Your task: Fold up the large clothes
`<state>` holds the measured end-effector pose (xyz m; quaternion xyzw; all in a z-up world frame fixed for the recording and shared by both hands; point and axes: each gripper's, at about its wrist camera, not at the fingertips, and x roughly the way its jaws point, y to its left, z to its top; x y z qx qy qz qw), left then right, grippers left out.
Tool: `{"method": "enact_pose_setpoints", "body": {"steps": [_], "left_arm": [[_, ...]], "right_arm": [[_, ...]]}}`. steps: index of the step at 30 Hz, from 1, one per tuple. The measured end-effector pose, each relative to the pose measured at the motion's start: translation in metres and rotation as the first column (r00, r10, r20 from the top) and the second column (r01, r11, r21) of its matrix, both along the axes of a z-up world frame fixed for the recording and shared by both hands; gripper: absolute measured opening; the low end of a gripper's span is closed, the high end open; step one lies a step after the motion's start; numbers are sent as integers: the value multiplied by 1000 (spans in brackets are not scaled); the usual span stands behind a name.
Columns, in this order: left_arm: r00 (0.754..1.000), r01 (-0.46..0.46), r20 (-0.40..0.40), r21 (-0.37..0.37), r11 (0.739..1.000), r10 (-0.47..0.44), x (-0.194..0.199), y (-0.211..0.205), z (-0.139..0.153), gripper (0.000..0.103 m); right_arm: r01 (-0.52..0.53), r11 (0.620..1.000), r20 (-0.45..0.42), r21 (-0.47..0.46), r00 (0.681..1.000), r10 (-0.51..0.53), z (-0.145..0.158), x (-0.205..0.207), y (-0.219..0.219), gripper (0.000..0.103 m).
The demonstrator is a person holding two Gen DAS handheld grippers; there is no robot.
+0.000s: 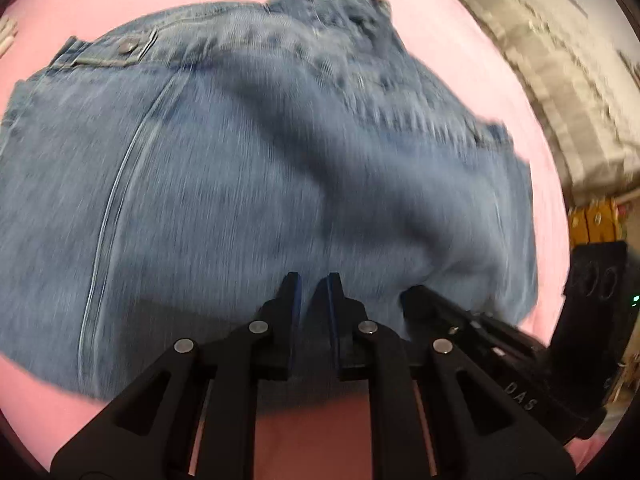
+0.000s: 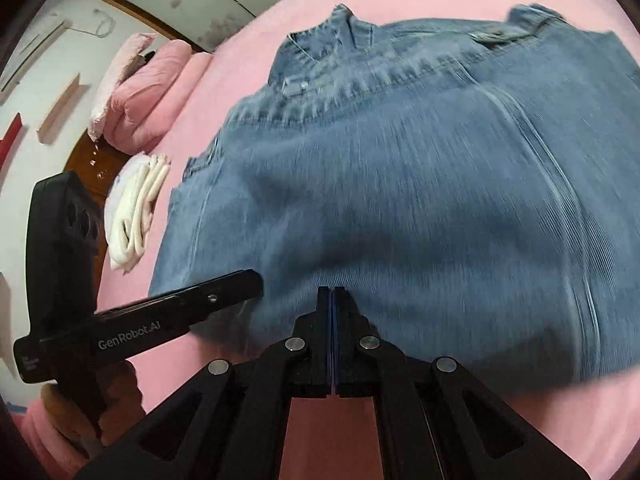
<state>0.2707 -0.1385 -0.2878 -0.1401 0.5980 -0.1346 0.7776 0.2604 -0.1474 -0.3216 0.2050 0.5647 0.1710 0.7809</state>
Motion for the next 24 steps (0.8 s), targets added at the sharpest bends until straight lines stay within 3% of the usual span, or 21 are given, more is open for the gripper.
{"method": "enact_pose_setpoints", "body": {"steps": [5, 8, 12, 14, 17, 20, 21, 23, 24], "left_arm": [[996, -33, 84, 12, 999, 32, 61, -6, -5, 10], [994, -62, 88, 14, 998, 60, 103, -4, -12, 10], [992, -91, 93, 14, 996, 89, 130, -8, -22, 9], [991, -89, 99, -1, 996, 88, 126, 1, -23, 7], [985, -130, 123, 85, 988, 119, 125, 20, -17, 1], [972, -211, 131, 127, 969, 194, 127, 67, -15, 1], [969, -224, 132, 111, 968, 209, 128, 82, -16, 1], [957, -275, 155, 214, 937, 246, 130, 106, -15, 1], [950, -302, 168, 292, 907, 263, 132, 121, -16, 1]], "right_arm": [[18, 999, 12, 45, 1000, -19, -16, 81, 5, 0], [18, 998, 14, 56, 1000, -19, -29, 129, 14, 0], [-39, 999, 14, 19, 999, 38, -32, 160, 20, 0], [-63, 997, 18, 44, 998, 62, -32, 162, 13, 0], [-61, 994, -2, 90, 998, 61, -30, 161, -16, 0], [-6, 1000, 19, 30, 1000, 5, -21, 151, -62, 0], [11, 1000, 25, 17, 1000, -12, -19, 148, -73, 0], [50, 999, 26, 5, 998, -50, -11, 136, -107, 0], [69, 996, 12, -53, 998, -69, -9, 132, -120, 0]]}}
